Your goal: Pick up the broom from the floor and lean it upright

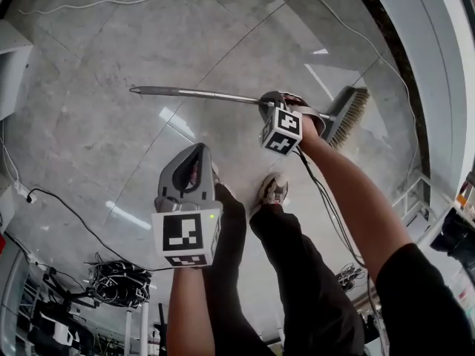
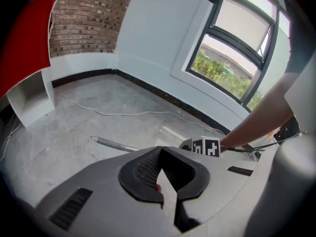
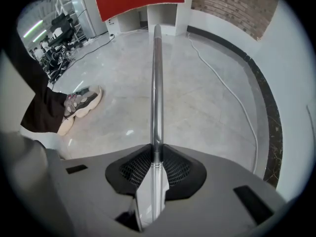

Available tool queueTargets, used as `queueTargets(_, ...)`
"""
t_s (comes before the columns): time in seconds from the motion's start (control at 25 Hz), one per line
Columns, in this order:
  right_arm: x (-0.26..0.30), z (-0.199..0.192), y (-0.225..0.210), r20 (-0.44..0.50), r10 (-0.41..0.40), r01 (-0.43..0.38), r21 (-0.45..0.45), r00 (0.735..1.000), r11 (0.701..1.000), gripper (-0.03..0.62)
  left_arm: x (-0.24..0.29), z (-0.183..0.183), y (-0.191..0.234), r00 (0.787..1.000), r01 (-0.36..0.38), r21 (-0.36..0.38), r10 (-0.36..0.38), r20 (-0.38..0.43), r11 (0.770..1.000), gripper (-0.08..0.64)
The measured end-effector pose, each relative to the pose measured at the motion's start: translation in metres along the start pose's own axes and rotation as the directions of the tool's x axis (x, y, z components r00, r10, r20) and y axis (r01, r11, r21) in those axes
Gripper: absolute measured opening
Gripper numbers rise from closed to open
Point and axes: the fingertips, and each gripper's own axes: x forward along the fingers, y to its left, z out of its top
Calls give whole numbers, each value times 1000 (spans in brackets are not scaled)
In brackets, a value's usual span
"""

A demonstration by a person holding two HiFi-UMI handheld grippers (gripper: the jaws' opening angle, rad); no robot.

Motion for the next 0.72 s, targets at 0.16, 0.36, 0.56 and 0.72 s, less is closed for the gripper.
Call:
queueTargets(0.16, -31, -3, -3, 24, -19, 18, 27, 1000, 999, 69, -12, 13, -15, 1000, 14, 46, -14, -2, 999, 5)
queueTargets(0.36, -71, -8, -2, 39, -56, 55, 30, 998, 998, 69, -37, 41, -30, 1000, 8, 99, -9, 10, 995, 5)
queueTargets(0.56, -106, -17, 1, 57, -98, 96, 28, 994, 995, 69, -60, 61, -55, 1000, 24, 216, -23, -6, 976, 5)
queueTargets(0.72, -140, -20, 6, 65, -133, 127, 79, 989, 989, 69, -82, 64, -73, 999, 44, 237, -39, -29, 970, 5)
